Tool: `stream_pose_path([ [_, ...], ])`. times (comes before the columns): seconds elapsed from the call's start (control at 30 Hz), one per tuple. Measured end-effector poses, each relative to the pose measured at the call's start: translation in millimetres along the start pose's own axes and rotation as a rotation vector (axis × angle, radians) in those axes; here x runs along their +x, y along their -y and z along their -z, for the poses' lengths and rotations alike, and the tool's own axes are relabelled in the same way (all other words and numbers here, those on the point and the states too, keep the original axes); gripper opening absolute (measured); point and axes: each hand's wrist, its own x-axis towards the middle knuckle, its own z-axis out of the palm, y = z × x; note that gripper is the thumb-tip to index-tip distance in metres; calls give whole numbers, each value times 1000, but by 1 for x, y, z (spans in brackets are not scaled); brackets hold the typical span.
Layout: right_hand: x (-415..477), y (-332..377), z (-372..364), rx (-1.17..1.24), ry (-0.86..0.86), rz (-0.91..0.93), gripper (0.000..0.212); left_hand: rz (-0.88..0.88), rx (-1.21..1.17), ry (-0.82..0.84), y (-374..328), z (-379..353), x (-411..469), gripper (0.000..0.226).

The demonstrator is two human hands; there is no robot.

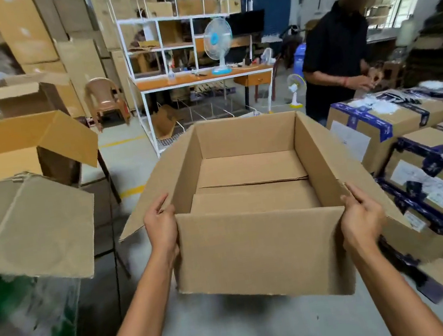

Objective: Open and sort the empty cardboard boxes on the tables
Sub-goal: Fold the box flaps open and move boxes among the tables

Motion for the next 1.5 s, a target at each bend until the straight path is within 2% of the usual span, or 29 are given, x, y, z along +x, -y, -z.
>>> stream_pose_path([
  [0.2,71,14,-76,172,40,56,40,-147,-26,-76,-31,-47,63,47],
  [0.43,157,16,-191,287,174,90,42,-306,19,-193,-60,-86,147,45],
  [0.57,211,19,-279,359,270,68,43,-405,64,-310,-73,-107,205,45],
  [0.9,309,54,-484,460,549,17,44,-514,142,-614,-120,-155,315,42],
  [1.27,265,94,-700,630,876,33,43,-656,284,-953,-161,-93,393,44],
  [1.5,178,136,-849,687,1105,22,42,-712,192,-1170,-178,-10,455,46],
])
